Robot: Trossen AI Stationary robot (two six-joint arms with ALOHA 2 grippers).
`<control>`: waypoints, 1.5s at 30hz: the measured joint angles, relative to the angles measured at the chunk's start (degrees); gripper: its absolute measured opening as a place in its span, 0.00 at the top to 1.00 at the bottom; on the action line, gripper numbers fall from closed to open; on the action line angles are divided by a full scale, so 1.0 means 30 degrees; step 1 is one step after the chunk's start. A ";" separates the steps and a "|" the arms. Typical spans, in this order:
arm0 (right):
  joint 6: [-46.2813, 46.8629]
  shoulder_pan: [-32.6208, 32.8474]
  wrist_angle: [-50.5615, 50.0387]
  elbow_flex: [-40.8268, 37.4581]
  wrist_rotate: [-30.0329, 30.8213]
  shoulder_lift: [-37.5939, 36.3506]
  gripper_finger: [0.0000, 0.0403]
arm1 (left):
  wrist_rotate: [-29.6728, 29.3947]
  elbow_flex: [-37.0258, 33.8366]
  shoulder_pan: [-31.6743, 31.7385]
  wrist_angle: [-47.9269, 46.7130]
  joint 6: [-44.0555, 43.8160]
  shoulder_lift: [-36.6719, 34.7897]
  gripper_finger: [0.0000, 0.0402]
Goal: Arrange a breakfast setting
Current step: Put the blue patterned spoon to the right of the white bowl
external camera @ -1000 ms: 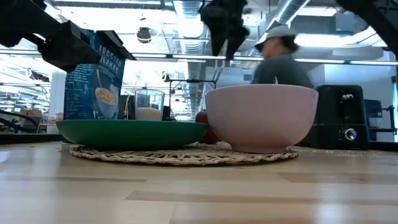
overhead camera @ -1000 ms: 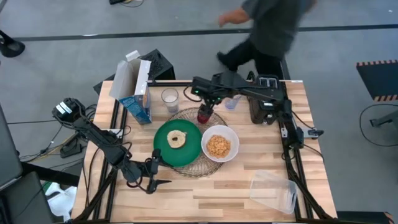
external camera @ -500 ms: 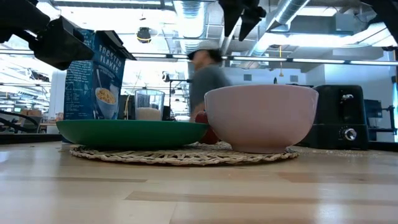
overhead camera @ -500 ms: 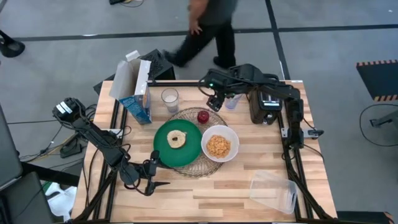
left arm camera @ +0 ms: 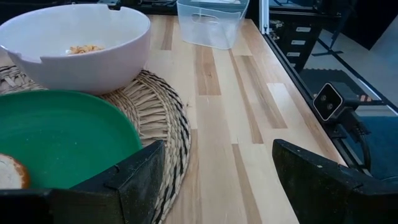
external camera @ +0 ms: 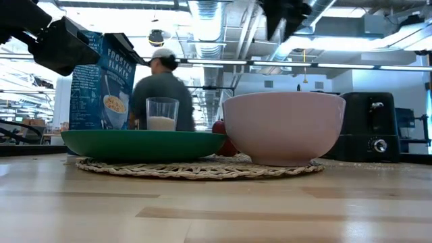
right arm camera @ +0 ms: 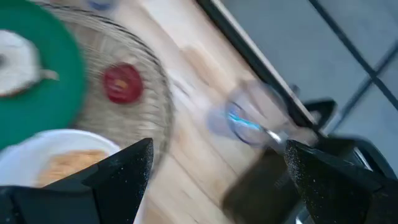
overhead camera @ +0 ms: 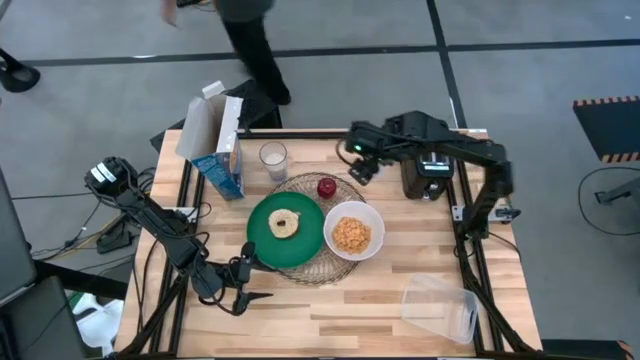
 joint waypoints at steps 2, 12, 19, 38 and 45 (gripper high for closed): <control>0.0692 -0.0063 0.1110 -0.2631 0.0325 -0.1572 0.04 | 0.0000 0.0000 0.0000 0.0007 0.0009 0.0000 0.30; 0.3583 -0.1297 0.6649 -1.1813 0.1228 -0.7942 0.04 | -0.0790 0.0000 0.0010 0.0036 0.0051 0.0000 0.30; 0.5008 -0.1828 0.8403 -1.5106 0.1379 -0.9151 0.04 | -0.0809 0.0000 0.0015 0.0036 0.0031 0.0000 0.30; 0.5050 -0.4041 1.1000 -1.6423 0.3764 -0.5574 0.22 | -0.0794 0.0000 0.0015 0.0007 0.0007 0.0000 0.30; 0.4175 -0.4392 1.2184 -1.6423 0.4342 -0.5003 0.30 | -0.0801 0.0000 0.0015 0.0000 0.0080 0.0000 0.30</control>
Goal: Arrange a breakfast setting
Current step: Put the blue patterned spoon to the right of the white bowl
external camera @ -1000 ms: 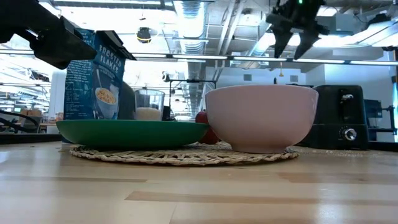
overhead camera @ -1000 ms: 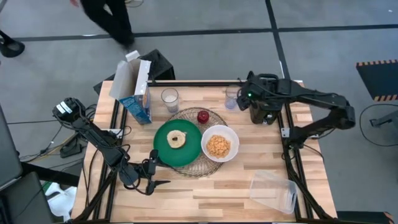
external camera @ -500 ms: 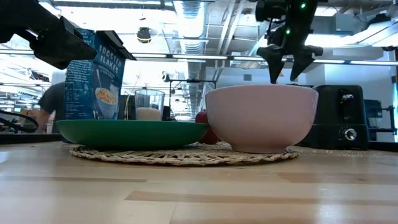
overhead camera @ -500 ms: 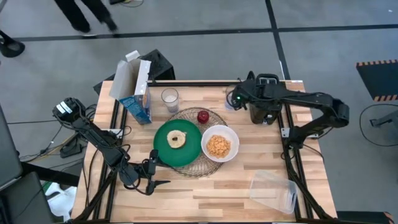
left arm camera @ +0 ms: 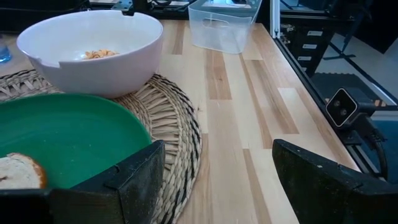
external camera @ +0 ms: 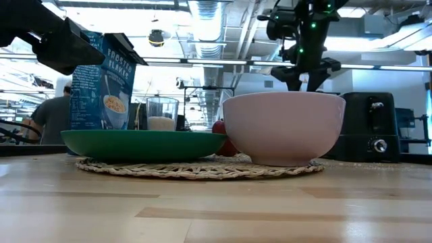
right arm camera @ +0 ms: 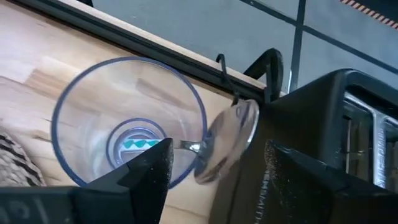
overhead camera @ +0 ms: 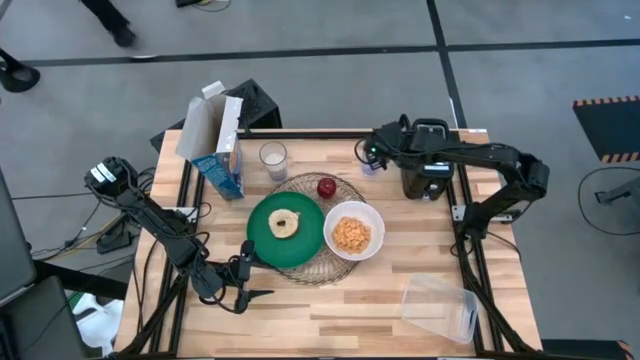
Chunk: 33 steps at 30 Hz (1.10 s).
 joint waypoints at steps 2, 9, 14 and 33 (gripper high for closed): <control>-0.0053 0.0000 0.0376 0.0000 0.0006 -0.0006 0.32 | -0.0007 0.0000 0.0000 0.0000 0.0044 0.0000 0.30; -0.0080 -0.0379 0.0526 0.0000 -0.0015 -0.0007 0.41 | -0.0007 0.0000 0.0000 0.0000 0.0051 0.0000 0.30; -0.0233 -0.0372 0.0625 0.0000 -0.0015 -0.0015 0.56 | -0.0015 0.0000 0.0000 0.0000 0.0056 0.0000 0.30; -0.1559 -0.0172 0.1002 0.0036 0.0000 -0.0044 0.89 | -0.0052 0.0000 0.0001 0.0000 0.0066 0.0000 0.30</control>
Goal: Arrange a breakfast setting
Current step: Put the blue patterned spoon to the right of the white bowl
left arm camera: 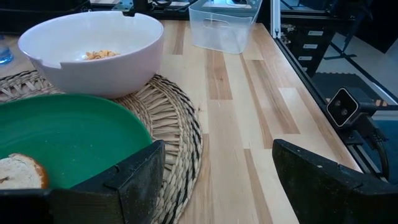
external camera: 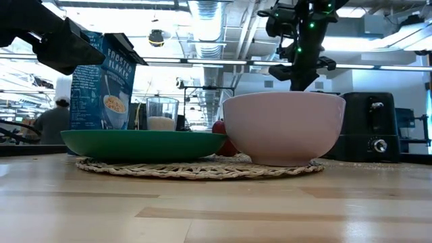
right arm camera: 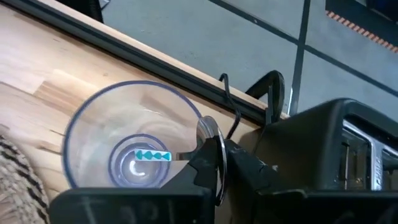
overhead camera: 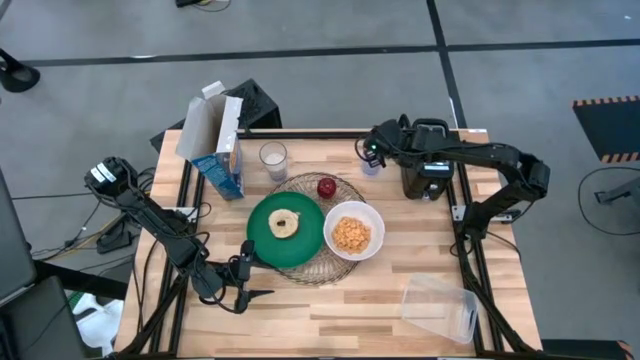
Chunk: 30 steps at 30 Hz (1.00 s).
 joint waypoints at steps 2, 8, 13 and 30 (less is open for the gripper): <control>-0.0411 0.0117 0.0288 0.0000 0.0004 0.0000 0.89 | -0.0003 0.0000 -0.0001 0.0000 0.0004 0.0000 0.30; -0.1284 0.0410 0.0321 0.0727 -0.0019 0.0015 0.89 | -0.0005 0.0000 0.0000 0.0000 0.0024 0.0000 0.30; -0.1624 0.0836 -0.0656 0.2093 0.0274 -0.0018 0.90 | -0.0006 0.0000 0.0006 0.0000 0.0189 0.0000 0.30; -0.2588 0.3733 -0.3637 0.7353 0.2069 -0.0244 0.91 | 0.0001 0.0000 0.0014 0.0007 0.0211 0.0000 0.30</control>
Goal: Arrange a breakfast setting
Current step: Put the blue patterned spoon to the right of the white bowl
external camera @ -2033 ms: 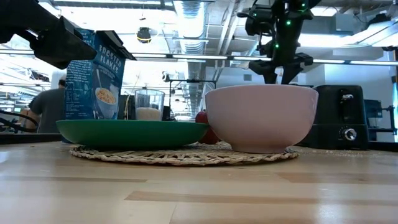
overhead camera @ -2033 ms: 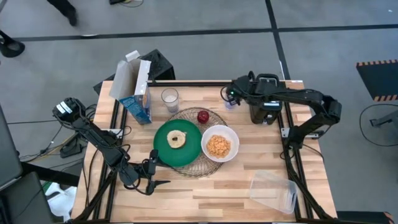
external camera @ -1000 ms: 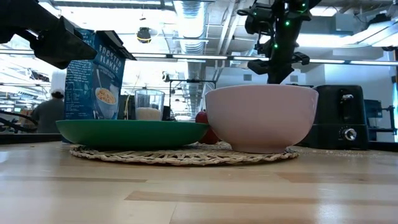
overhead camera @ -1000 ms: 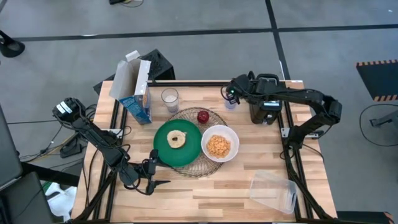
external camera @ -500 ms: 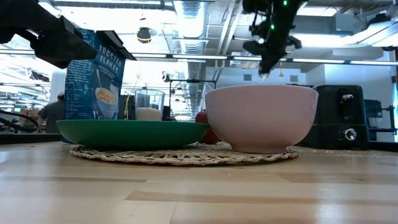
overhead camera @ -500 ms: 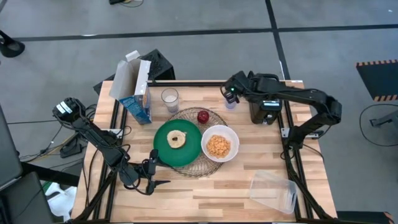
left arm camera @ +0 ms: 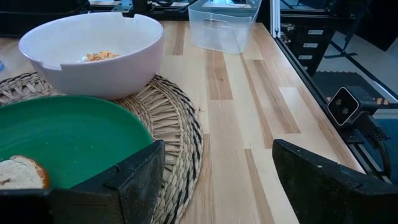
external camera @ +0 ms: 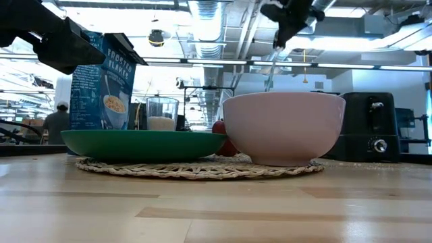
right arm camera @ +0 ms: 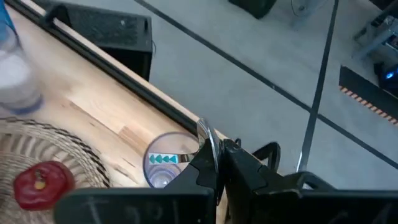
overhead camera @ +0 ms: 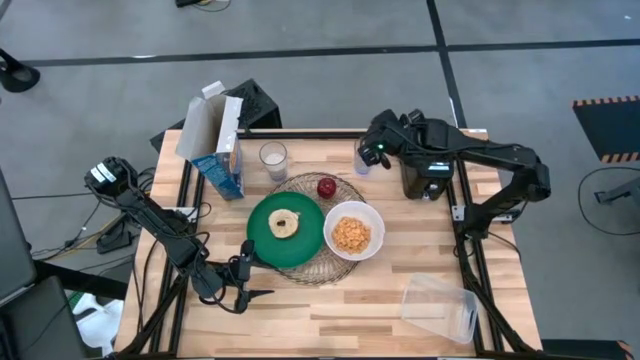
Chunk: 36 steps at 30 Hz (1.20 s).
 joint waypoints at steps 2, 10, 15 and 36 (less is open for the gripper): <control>-0.0177 0.0265 -0.0260 0.0592 0.0009 0.0011 0.91 | 0.0000 0.0000 0.0000 0.0007 0.0000 0.0000 0.30; -0.0169 0.2867 -0.0194 0.1710 -0.0346 -0.0003 0.91 | -0.0040 0.0000 0.0000 0.0007 0.0000 0.0000 0.30; 0.0046 0.4813 0.0624 0.0877 -0.0461 -0.0003 0.91 | -0.0508 0.0000 0.0000 0.0054 0.0014 0.0000 0.30; -0.3360 0.8286 2.0600 -0.8937 -0.0032 0.0011 0.91 | -1.1019 0.3178 0.0048 -0.4812 0.3097 0.0000 0.30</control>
